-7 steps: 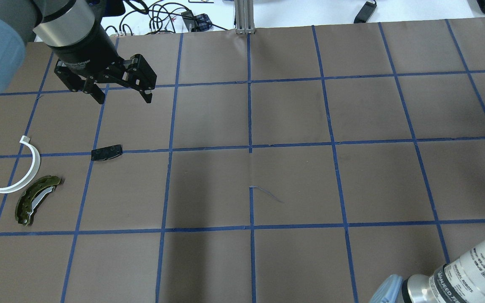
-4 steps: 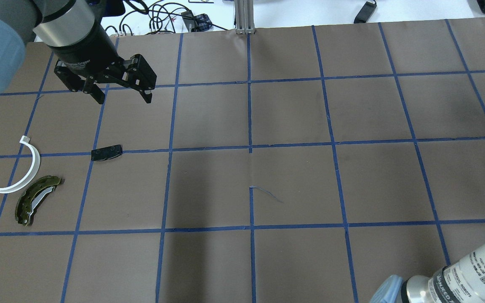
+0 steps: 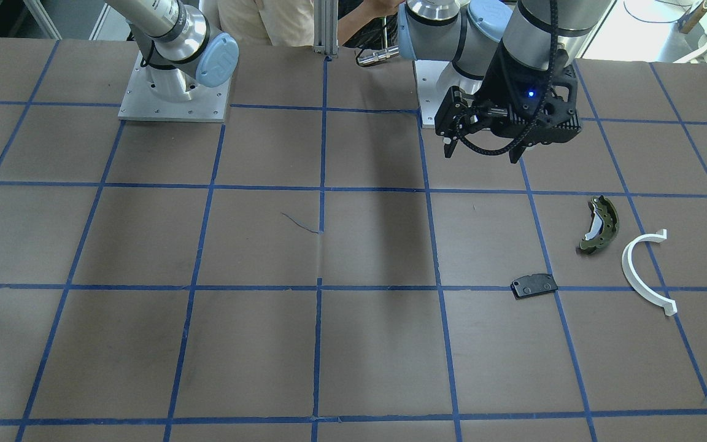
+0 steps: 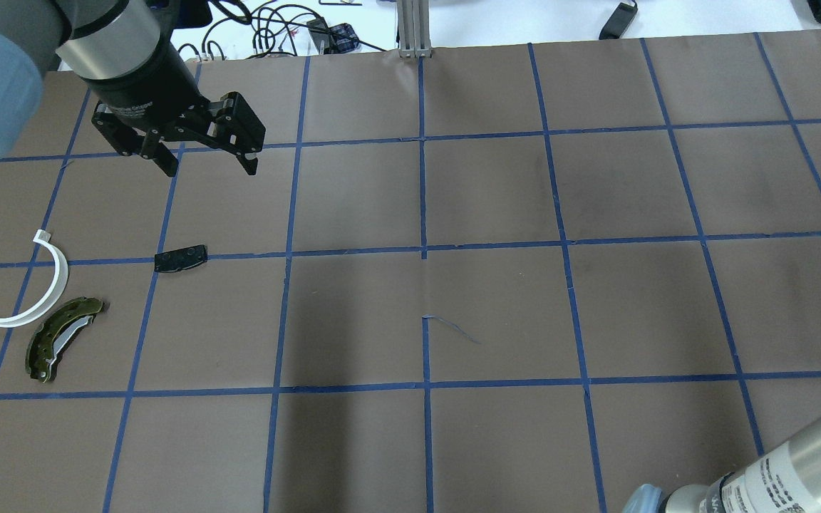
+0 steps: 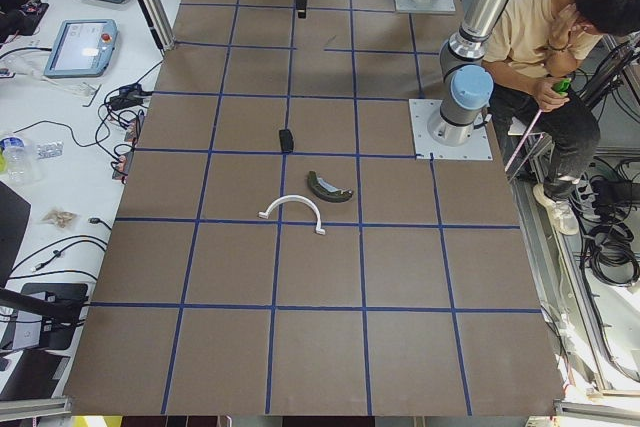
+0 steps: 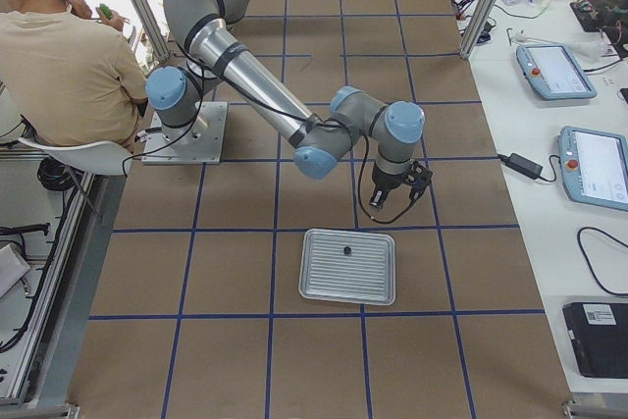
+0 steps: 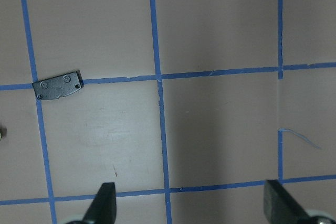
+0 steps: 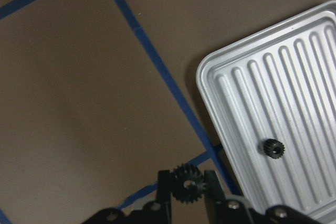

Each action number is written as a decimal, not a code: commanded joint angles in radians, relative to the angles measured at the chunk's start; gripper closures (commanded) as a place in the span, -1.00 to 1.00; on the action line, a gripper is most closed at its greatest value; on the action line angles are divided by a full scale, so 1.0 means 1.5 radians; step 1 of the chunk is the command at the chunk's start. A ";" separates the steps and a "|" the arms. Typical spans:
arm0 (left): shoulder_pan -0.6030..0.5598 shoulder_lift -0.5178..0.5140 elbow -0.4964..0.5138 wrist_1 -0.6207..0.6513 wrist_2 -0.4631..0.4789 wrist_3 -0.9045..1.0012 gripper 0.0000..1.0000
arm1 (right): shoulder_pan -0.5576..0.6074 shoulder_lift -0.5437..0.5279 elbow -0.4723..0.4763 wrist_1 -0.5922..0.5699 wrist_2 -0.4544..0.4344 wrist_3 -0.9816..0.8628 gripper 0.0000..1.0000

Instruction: Place bearing gear from tray to pile

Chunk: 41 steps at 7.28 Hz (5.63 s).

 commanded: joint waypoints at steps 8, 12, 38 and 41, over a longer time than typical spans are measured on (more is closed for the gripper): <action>0.000 0.001 0.000 0.000 -0.001 0.000 -1.00 | 0.475 -0.044 0.063 0.027 0.068 0.271 1.00; 0.001 0.001 -0.001 0.000 0.000 0.000 -1.00 | 0.592 -0.045 0.113 0.022 0.095 0.385 0.98; -0.256 -0.289 -0.247 0.533 0.003 -0.266 -1.00 | 0.016 -0.170 0.219 -0.025 -0.005 -0.230 -1.00; -0.256 -0.307 -0.245 0.543 0.005 -0.268 -0.61 | -0.071 -0.142 0.201 -0.027 0.006 -0.307 -0.99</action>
